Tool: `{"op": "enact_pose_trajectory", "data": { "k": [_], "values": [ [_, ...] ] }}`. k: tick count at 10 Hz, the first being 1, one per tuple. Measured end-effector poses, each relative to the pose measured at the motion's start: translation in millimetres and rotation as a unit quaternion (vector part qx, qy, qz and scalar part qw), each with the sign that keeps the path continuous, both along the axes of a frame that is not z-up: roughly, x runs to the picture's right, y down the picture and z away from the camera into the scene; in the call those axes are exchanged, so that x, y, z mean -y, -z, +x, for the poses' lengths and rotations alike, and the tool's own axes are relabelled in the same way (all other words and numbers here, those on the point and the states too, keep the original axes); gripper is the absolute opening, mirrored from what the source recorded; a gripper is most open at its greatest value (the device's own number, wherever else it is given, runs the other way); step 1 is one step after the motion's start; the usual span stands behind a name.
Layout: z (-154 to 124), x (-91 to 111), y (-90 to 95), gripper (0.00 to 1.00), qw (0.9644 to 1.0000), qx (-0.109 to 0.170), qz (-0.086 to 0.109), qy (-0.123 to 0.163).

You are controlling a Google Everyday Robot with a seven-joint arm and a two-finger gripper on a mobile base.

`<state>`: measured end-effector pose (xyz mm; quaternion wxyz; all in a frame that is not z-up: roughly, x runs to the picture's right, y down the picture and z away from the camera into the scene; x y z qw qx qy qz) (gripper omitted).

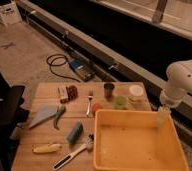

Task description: Place banana in paper cup

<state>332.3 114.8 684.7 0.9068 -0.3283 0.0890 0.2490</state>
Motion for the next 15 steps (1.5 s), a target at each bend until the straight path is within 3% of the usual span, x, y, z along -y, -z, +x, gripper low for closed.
{"op": "enact_pose_trajectory", "data": {
  "k": [1,4,7,10,12,13,15],
  "values": [
    [1.2,0.2,1.0,0.80,1.0000,0.004,0.002,0.002],
    [-3.8,17.5,20.4,0.80,0.9985,0.033,0.038,0.023],
    [-50.1,40.1,50.4,0.80,0.9924,0.078,0.064,0.070],
    [-129.0,39.6,60.9,0.80,0.9800,0.131,0.080,0.127],
    [-184.2,29.0,67.9,0.80,0.9686,0.164,0.086,0.166],
    [-209.0,18.1,72.1,0.80,0.9611,0.178,0.087,0.192],
    [-227.5,7.8,75.3,0.80,0.9539,0.189,0.089,0.216]
  ]
}}
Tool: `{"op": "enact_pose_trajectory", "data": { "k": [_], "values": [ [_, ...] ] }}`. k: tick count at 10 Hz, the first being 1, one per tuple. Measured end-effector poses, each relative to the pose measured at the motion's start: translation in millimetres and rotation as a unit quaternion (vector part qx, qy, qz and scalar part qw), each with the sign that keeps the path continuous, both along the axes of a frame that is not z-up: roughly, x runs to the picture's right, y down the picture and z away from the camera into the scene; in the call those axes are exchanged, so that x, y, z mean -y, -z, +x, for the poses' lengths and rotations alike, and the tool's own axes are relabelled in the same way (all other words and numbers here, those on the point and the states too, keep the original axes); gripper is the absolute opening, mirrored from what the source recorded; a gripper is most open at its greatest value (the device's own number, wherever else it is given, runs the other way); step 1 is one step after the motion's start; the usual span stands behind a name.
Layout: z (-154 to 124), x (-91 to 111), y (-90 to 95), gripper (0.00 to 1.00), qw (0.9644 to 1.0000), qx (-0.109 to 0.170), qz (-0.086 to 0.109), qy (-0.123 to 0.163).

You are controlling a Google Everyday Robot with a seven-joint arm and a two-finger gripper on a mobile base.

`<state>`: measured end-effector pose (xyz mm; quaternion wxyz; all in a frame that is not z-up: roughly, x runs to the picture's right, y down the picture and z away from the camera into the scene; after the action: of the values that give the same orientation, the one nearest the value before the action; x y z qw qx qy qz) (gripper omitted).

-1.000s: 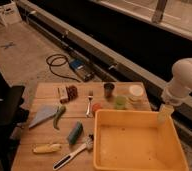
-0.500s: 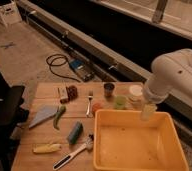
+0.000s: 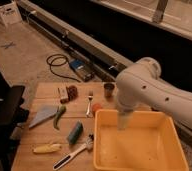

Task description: Place banana in paper cup

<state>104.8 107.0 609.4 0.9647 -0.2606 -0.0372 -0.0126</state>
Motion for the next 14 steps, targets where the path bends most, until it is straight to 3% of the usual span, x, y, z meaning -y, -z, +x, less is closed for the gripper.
{"op": "enact_pose_trajectory", "data": {
  "k": [4,6,9,11,14],
  "values": [
    [1.2,0.9,-0.4,0.80,1.0000,-0.002,0.002,0.000],
    [-11.8,12.0,-4.9,0.80,0.9996,-0.002,0.015,0.023],
    [-64.5,24.0,-14.8,0.80,0.9979,0.014,0.026,0.058],
    [-119.5,27.7,-24.4,0.80,0.9953,0.042,0.025,0.084],
    [-169.2,28.1,-35.6,0.80,0.9899,0.084,0.019,0.112]
  ]
}}
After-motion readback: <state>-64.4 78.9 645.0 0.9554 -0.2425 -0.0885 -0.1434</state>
